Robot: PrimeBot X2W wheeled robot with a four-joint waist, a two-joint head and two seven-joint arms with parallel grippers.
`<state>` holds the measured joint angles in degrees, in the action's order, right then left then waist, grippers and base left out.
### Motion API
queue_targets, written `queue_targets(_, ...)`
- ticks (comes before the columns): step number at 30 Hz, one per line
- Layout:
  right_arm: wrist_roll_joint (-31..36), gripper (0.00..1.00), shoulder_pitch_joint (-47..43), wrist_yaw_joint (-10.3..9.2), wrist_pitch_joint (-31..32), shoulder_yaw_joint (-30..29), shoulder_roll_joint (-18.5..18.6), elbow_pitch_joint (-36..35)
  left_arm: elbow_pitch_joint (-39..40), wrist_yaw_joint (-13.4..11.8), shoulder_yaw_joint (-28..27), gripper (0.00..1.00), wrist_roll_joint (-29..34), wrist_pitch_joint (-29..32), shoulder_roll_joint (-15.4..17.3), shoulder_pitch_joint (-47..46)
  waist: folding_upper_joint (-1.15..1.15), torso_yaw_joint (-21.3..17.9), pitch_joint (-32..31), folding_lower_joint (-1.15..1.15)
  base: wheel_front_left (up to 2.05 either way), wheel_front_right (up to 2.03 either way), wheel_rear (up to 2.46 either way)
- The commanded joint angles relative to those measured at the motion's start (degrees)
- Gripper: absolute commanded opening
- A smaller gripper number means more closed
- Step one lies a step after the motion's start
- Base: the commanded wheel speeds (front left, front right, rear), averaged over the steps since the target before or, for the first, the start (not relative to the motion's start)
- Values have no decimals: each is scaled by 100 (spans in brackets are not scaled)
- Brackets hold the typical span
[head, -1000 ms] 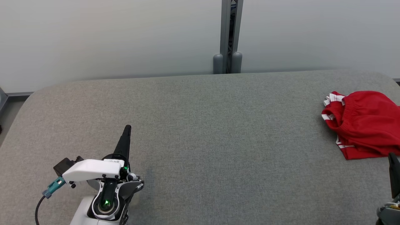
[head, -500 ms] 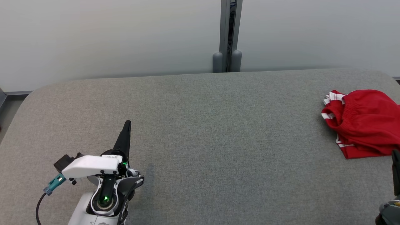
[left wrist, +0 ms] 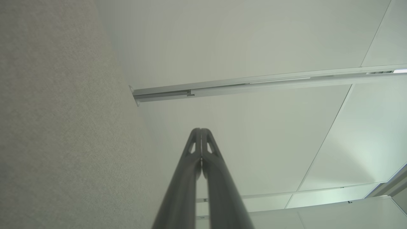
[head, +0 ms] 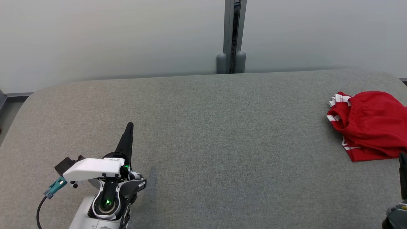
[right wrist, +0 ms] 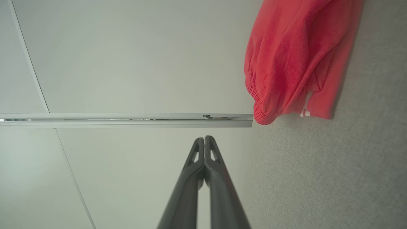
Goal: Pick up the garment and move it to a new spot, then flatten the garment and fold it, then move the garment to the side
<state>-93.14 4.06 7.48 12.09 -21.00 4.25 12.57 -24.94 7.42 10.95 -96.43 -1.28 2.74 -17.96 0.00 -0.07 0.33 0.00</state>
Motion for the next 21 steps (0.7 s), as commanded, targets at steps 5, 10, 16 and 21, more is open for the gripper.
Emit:
queue_targets(5,35,0,17,2,40,-20,16,25,-6,26,-4,0,-12,0,25,-39,0,0,0,0,0,0,0)
queue_targets(10,42,0,19,2,44,-25,11,26,-6,26,-4,0,-13,0,25,-39,0,0,0,0,0,0,0)
queue_targets(16,38,0,23,1,50,-33,5,26,-6,26,-4,0,-13,-1,25,-38,0,0,0,0,0,0,0)
queue_targets(21,48,0,26,2,54,-41,-1,26,-6,26,-4,0,-13,-1,25,-38,0,0,0,0,0,0,0)
